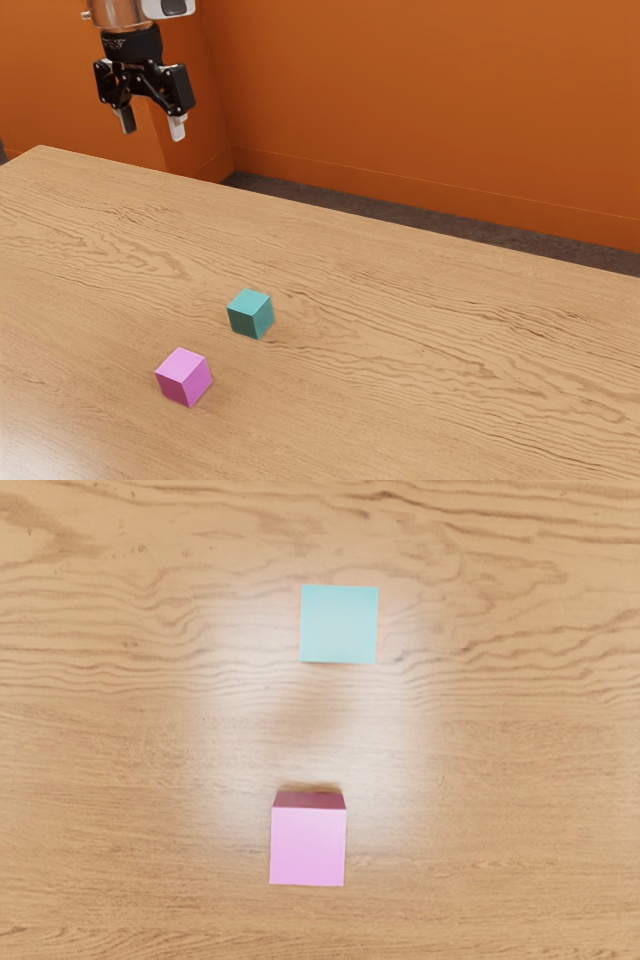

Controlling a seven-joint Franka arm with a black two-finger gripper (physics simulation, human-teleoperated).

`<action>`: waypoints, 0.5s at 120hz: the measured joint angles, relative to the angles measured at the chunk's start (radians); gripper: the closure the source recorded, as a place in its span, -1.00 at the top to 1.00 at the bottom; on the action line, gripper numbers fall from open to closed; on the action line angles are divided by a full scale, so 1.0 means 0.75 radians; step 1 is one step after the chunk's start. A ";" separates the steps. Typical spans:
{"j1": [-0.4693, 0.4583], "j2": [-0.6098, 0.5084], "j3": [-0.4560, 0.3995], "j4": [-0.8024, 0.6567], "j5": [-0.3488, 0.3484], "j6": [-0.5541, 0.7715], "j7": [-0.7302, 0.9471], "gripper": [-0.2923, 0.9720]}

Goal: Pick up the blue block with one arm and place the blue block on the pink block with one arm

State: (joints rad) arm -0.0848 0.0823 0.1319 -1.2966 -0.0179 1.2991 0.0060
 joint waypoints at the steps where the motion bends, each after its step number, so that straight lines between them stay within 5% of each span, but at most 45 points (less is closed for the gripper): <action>1: 0.000 0.000 0.000 0.000 0.000 0.000 0.000 0.54; 25: 0.013 0.002 -0.005 0.009 -0.006 -0.009 -0.001 0.54; 38: 0.010 -0.003 -0.015 0.269 -0.010 -0.063 -0.003 0.54; 60: -0.035 0.017 -0.021 0.323 -0.010 -0.086 -0.009 0.54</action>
State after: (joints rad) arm -0.1111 0.0949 0.1165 -1.0540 -0.0256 1.2345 -0.0011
